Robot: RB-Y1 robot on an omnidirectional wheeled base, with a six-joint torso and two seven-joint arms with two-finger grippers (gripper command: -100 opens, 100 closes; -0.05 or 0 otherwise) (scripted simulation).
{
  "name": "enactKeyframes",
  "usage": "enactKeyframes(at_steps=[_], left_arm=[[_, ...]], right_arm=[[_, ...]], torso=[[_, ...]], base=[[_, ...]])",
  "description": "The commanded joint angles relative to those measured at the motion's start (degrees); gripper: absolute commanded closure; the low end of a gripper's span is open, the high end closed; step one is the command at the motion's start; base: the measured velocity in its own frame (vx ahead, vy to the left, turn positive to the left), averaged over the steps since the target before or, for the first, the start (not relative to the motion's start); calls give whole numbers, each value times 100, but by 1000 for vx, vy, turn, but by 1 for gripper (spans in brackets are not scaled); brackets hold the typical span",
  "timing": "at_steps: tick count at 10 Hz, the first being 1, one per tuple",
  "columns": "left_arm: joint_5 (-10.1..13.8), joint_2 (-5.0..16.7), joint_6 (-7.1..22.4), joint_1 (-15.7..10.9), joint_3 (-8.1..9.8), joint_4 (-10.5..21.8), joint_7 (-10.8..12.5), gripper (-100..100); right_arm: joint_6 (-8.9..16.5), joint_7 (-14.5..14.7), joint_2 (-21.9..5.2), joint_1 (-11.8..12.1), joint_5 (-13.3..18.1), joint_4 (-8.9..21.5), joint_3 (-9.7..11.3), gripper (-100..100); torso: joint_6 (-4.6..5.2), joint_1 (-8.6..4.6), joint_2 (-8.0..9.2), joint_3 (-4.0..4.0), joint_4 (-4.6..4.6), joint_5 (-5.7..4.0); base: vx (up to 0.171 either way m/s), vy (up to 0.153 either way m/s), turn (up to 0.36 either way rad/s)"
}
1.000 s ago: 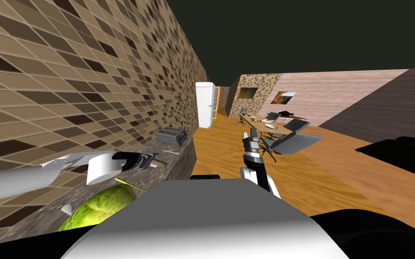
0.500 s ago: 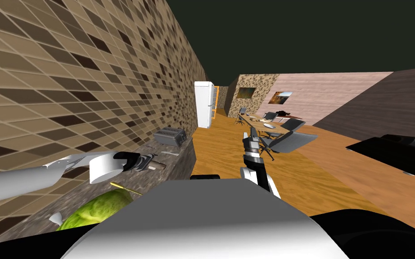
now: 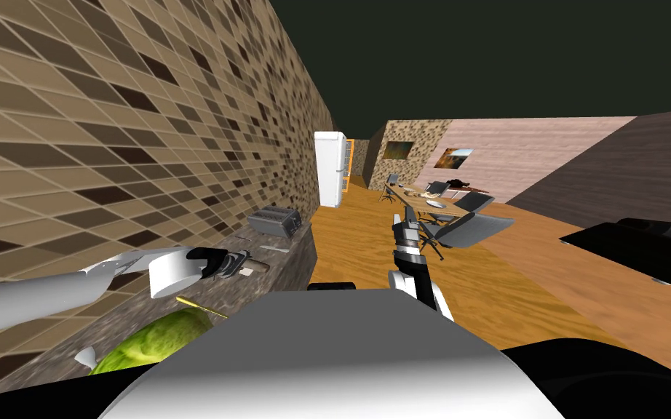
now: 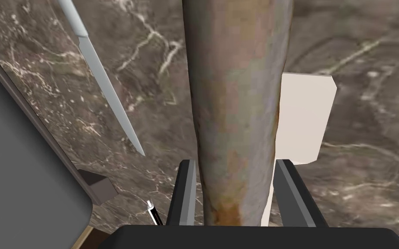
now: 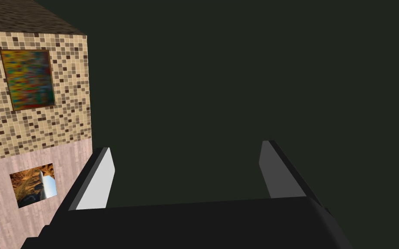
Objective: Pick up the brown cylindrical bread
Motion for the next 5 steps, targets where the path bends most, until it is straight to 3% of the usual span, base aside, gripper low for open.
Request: enactKeyframes(at_steps=[1,3,4,5], left_arm=[[0,0,0,0,0,0,0,100],[-1,-2,-4,-1,1,-2,-1,100],[-2,-3,-4,-1,1,-2,-2,0],[50,187,-1,-52,-21,-174,64,100]], right_arm=[[0,0,0,0,0,0,0,0],[0,0,0,0,0,0,0,0],[0,0,0,0,0,0,0,0],[0,0,0,0,0,0,0,0]], torso=[[0,0,0,0,0,0],[-3,-1,3,2,1,-2],[-4,-2,4,3,1,-3],[-4,-2,5,3,2,-4]], base=[[0,0,0],[0,0,0],[0,0,0],[-14,-1,9]])
